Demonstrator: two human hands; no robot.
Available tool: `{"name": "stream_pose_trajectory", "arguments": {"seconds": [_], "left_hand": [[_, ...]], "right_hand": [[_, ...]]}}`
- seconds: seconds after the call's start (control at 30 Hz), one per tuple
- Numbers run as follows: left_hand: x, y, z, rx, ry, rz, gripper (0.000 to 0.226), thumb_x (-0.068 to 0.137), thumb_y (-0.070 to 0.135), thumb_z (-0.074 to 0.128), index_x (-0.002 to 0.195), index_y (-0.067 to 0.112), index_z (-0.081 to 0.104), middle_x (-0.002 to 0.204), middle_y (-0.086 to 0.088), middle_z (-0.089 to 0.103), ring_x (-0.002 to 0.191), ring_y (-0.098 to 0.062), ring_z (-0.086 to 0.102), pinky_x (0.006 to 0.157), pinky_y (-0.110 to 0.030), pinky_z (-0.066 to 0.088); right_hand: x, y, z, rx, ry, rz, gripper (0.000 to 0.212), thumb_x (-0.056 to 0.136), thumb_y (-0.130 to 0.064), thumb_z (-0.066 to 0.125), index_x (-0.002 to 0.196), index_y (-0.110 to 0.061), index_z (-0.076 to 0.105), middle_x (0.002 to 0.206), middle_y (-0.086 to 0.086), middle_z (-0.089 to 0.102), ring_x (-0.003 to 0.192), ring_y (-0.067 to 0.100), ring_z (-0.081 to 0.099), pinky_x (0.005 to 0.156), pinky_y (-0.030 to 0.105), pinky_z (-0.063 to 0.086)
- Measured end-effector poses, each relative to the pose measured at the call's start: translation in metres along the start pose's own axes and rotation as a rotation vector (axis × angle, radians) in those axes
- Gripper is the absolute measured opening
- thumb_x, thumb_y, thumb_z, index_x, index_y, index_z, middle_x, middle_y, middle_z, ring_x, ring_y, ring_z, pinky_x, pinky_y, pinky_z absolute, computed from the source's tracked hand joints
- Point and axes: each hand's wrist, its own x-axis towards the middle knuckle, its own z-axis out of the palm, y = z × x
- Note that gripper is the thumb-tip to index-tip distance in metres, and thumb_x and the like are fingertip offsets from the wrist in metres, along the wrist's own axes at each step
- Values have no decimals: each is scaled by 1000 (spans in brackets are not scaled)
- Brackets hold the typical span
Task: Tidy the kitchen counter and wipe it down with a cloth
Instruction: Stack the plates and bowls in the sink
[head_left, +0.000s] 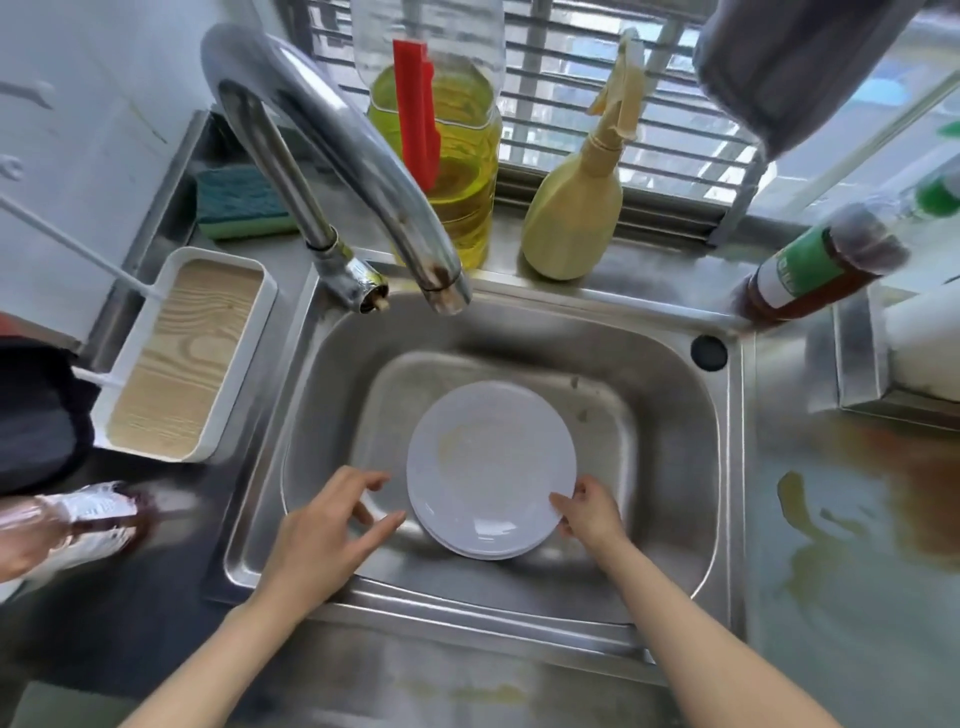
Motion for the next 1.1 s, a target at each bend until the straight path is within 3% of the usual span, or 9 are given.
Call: {"name": "stream_pose_trajectory", "arguments": {"seconds": [0.1,0.23,0.33,0.47,0.57,0.77,0.9,1.07,1.1], "left_hand": [[0,1,-1,10,-16,-24,40,70,66,47,99,40,52,89,26,55,78,14,55,60,-29,51],[-3,6,-4,25,-56,-50,30,75,57,62,95,36,54,90,25,54,81,17,51,58,-20,41],[-13,14,-4,-70,-51,-125,23,79,38,69,94,25,59,89,20,53,86,10,53,65,-28,45],[-51,39,-12,-233,37,-182,27,74,48,65,88,26,60,89,16,59,85,3,57,76,-26,49],[-98,63,-18,-394,180,-254,17,75,39,70,85,27,62,87,6,64,83,-4,60,76,-24,50],[-205,75,-16,-578,549,-409,30,63,51,64,80,27,66,84,1,65,81,-6,61,74,-15,46],[-287,74,-12,-671,801,-577,26,59,52,65,83,42,63,87,-6,65,74,-3,60,69,-11,46],[-382,73,-4,-708,1058,-753,24,61,53,68,81,41,64,84,-2,68,72,-5,62,66,-12,45],[-398,70,-2,-718,1102,-781,17,68,46,72,81,38,65,84,-2,69,74,-7,63,65,-10,45]], "right_hand": [[-11,-3,-3,-163,85,-88,27,82,-21,68,72,-17,43,91,14,53,79,26,51,65,27,33],[-38,-12,-22,-198,132,-169,28,83,-21,67,101,-2,56,105,14,52,98,31,52,75,28,35],[-64,-21,-42,-199,102,-285,32,83,-23,68,106,-4,58,108,13,57,91,22,53,75,24,34],[-107,-39,-61,-240,-10,-486,27,85,-25,67,107,-15,57,106,1,55,86,14,54,75,23,38],[-138,-45,-66,-282,-116,-658,25,84,-26,68,104,-24,54,105,-6,56,92,11,55,77,24,42],[-179,-41,-47,-293,-279,-845,20,80,-18,72,94,-25,60,99,-9,62,86,10,61,72,20,49],[-217,-50,-8,-408,-499,-946,18,82,-20,71,93,-28,59,95,-6,63,84,4,60,71,31,52],[-281,-57,57,-609,-713,-1137,22,76,-38,72,91,-34,56,93,-4,64,81,0,61,67,18,49],[-295,-56,72,-633,-747,-1162,21,78,-32,73,90,-33,56,92,-3,64,80,-2,61,65,14,47]]}}
